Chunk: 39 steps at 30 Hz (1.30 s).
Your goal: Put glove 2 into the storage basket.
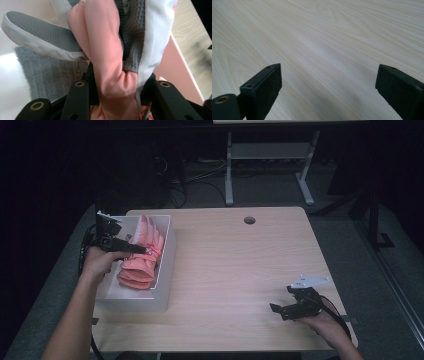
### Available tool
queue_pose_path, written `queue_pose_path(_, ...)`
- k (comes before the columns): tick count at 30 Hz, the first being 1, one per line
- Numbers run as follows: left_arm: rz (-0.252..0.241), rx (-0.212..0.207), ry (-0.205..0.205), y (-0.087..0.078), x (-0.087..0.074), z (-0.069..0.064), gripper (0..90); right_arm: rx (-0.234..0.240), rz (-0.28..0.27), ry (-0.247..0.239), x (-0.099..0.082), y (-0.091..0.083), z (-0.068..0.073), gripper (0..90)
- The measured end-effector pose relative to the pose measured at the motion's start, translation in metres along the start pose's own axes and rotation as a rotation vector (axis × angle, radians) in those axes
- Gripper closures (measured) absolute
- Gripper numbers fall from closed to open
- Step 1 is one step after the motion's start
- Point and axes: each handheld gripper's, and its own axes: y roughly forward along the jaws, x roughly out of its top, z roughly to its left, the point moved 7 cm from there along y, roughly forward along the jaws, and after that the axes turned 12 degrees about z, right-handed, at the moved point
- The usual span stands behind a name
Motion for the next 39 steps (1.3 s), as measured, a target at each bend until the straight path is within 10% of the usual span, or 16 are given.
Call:
queue_pose_path(16,0.094,0.052,0.001,0.044,0.006,0.004,61.2,-0.002,-0.003,0.002,0.0,-0.002,-0.001,6.6)
queue_pose_path(24,0.088,-0.005,-0.028,0.056,-0.001,0.015,59.2,-0.003,-0.003,0.002,0.0,-0.001,-0.002,6.6)
queue_pose_path(39,0.043,0.06,0.001,0.04,0.001,0.018,22.0,-0.001,-0.003,0.0,0.0,-0.002,-0.001,6.6)
